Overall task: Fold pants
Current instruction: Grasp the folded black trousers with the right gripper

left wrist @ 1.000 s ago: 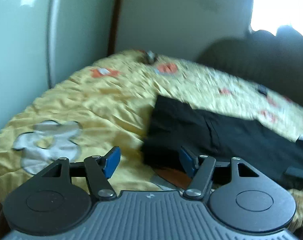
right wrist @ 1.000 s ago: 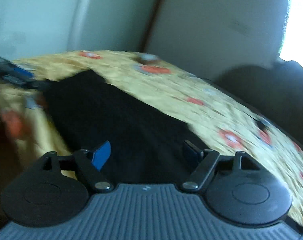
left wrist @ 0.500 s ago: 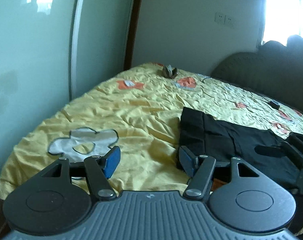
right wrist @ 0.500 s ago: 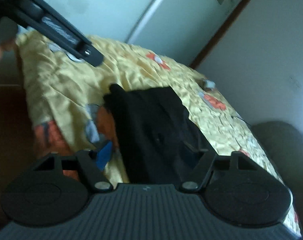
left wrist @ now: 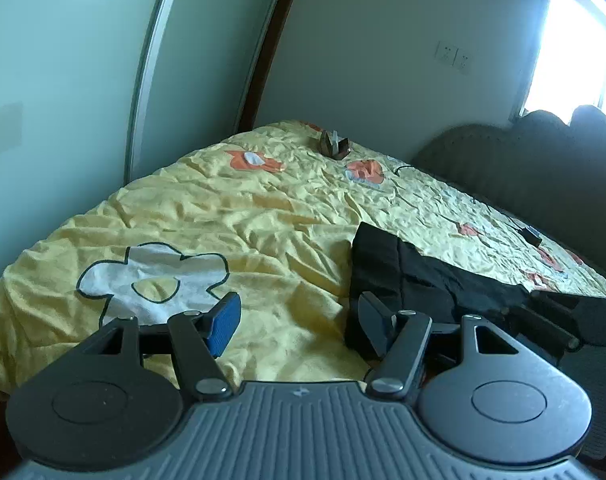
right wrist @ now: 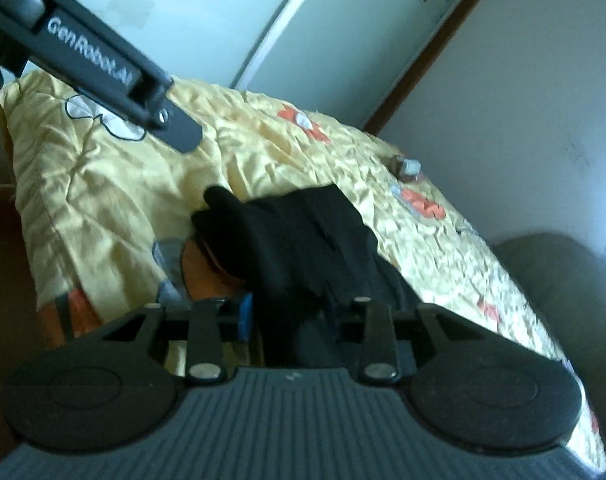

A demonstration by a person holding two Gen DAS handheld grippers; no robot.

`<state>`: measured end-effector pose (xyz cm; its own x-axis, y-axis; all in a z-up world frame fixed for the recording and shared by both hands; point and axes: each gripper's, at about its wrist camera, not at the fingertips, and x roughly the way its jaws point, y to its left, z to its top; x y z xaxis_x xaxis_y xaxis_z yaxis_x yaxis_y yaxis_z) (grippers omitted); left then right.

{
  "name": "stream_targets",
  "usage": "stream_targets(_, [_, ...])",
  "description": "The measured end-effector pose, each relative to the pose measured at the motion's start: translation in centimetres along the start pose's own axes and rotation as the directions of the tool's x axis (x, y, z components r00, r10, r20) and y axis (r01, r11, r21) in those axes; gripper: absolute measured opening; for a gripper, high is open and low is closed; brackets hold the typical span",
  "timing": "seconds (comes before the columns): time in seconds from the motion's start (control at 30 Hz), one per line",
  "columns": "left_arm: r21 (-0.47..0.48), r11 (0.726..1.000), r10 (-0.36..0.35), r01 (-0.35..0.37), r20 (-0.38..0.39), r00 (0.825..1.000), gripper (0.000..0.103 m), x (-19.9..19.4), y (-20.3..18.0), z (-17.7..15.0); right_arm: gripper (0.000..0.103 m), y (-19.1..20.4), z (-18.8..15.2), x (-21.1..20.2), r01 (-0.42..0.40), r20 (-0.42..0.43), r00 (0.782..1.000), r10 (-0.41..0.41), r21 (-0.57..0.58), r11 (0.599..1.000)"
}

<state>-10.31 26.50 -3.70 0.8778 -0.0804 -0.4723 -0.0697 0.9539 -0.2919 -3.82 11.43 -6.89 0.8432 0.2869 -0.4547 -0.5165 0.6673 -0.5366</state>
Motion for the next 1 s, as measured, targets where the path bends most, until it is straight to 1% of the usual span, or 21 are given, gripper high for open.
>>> stream_targets(0.07, [-0.003, 1.000, 0.003, -0.003, -0.001, 1.000, 0.064, 0.0, 0.2, -0.1, 0.042, 0.4, 0.5, -0.1, -0.009, 0.014, 1.000, 0.009, -0.014, 1.000])
stream_targets(0.1, [-0.005, 1.000, 0.007, -0.007, -0.003, 1.000, 0.064, 0.0, 0.4, -0.1, 0.047, 0.9, 0.8, 0.3, -0.021, -0.005, 1.000, 0.021, -0.047, 0.999])
stream_targets(0.13, [-0.009, 1.000, 0.009, -0.009, -0.001, 1.000, 0.064, 0.1, 0.5, -0.1, 0.049, 1.4, 0.9, 0.5, -0.026, -0.010, 1.000, 0.025, -0.072, 0.997])
stream_targets(0.2, [-0.016, 1.000, 0.012, -0.012, -0.003, 1.000, 0.064, 0.1, 0.8, -0.1, 0.049, 2.0, 1.3, 0.8, -0.008, 0.004, 1.000, 0.008, -0.098, 0.995])
stream_targets(0.23, [-0.021, 1.000, 0.012, -0.012, -0.001, 1.000, 0.064, 0.1, 0.9, -0.1, 0.049, 2.2, 1.6, 1.0, -0.017, 0.000, 1.000, 0.018, -0.098, 0.995])
stream_targets(0.33, [-0.031, 0.999, 0.016, -0.016, 0.002, 1.000, 0.064, -0.1, 1.4, -0.1, 0.049, 2.5, 3.0, 0.9, -0.055, 0.036, 0.998, 0.057, -0.072, 0.996])
stream_targets(0.37, [-0.031, 0.999, 0.019, -0.019, 0.003, 1.000, 0.064, -0.1, 1.5, -0.1, 0.049, 3.0, 3.3, 1.2, -0.048, 0.036, 0.998, 0.052, -0.095, 0.994])
stream_targets(0.43, [-0.034, 0.999, 0.023, -0.023, 0.003, 1.000, 0.064, -0.2, 1.7, -0.1, 0.051, 4.0, 3.0, 2.5, -0.003, 0.014, 1.000, 0.005, -0.154, 0.988])
stream_targets(0.5, [-0.034, 0.999, 0.023, -0.023, -0.002, 1.000, 0.064, -0.2, 1.9, -0.2, 0.052, 3.8, 2.5, 2.9, 0.025, 0.025, 0.999, -0.022, -0.140, 0.990])
stream_targets(0.53, [-0.032, 0.999, 0.026, -0.026, -0.004, 1.000, 0.064, -0.2, 1.9, -0.2, 0.047, 3.8, 2.4, 3.0, 0.033, 0.017, 0.999, -0.031, -0.145, 0.989])
stream_targets(0.6, [-0.033, 0.999, 0.024, -0.024, 0.000, 1.000, 0.064, -0.1, 2.0, -0.2, 0.034, 3.9, 2.2, 2.9, 0.033, 0.006, 0.999, -0.032, -0.167, 0.985])
stream_targets(0.63, [-0.041, 0.999, 0.020, -0.020, -0.002, 1.000, 0.064, -0.1, 2.1, -0.2, 0.026, 3.9, 2.1, 2.7, 0.040, 0.014, 0.999, -0.038, -0.174, 0.984])
stream_targets(0.67, [-0.049, 0.999, 0.009, -0.009, -0.004, 1.000, 0.064, 0.0, 2.2, -0.1, 0.024, 3.9, 2.0, 2.5, 0.052, 0.028, 0.998, -0.048, -0.175, 0.983])
stream_targets(0.7, [-0.064, 0.998, -0.009, 0.009, -0.007, 1.000, 0.064, 0.1, 2.3, 0.0, 0.023, 3.7, 2.0, 2.1, 0.058, 0.041, 0.998, -0.052, -0.162, 0.985])
stream_targets(0.73, [-0.091, 0.995, -0.035, 0.034, -0.013, 0.999, 0.064, 0.2, 2.5, 0.2, 0.023, 3.1, 2.1, 1.8, 0.033, 0.037, 0.999, -0.028, -0.123, 0.992])
stream_targets(0.8, [-0.142, 0.987, -0.076, 0.073, -0.015, 0.997, 0.064, 0.4, 3.0, 0.6, 0.022, 0.9, 2.1, 1.5, -0.047, 0.020, 0.999, 0.046, 0.021, 0.999])
stream_targets(0.83, [-0.154, 0.984, -0.089, 0.086, -0.013, 0.996, 0.064, 0.5, 3.2, 0.8, 0.021, -0.4, 2.1, 1.5, -0.076, 0.020, 0.997, 0.074, 0.097, 0.992])
stream_targets(0.9, [-0.170, 0.979, -0.112, 0.108, -0.012, 0.994, 0.065, 0.8, 3.2, 1.3, 0.019, -2.7, 2.0, 1.4, -0.128, 0.022, 0.992, 0.126, 0.225, 0.966])
stream_targets(0.93, [-0.182, 0.974, -0.138, 0.134, -0.008, 0.990, 0.065, 0.9, 3.1, 1.6, 0.018, -3.5, 1.9, 1.4, -0.131, 0.034, 0.991, 0.127, 0.258, 0.957])
stream_targets(0.97, [-0.201, 0.963, -0.186, 0.182, -0.001, 0.983, 0.065, 1.1, 3.1, 2.1, 0.018, -3.8, 1.8, 1.0, -0.117, 0.048, 0.993, 0.108, 0.259, 0.959])
stream_targets(1.0, [-0.218, 0.950, -0.227, 0.222, 0.002, 0.974, 0.068, 1.4, 3.0, 2.5, 0.018, -3.8, 1.8, 0.5, -0.082, 0.065, 0.996, 0.068, 0.238, 0.968])
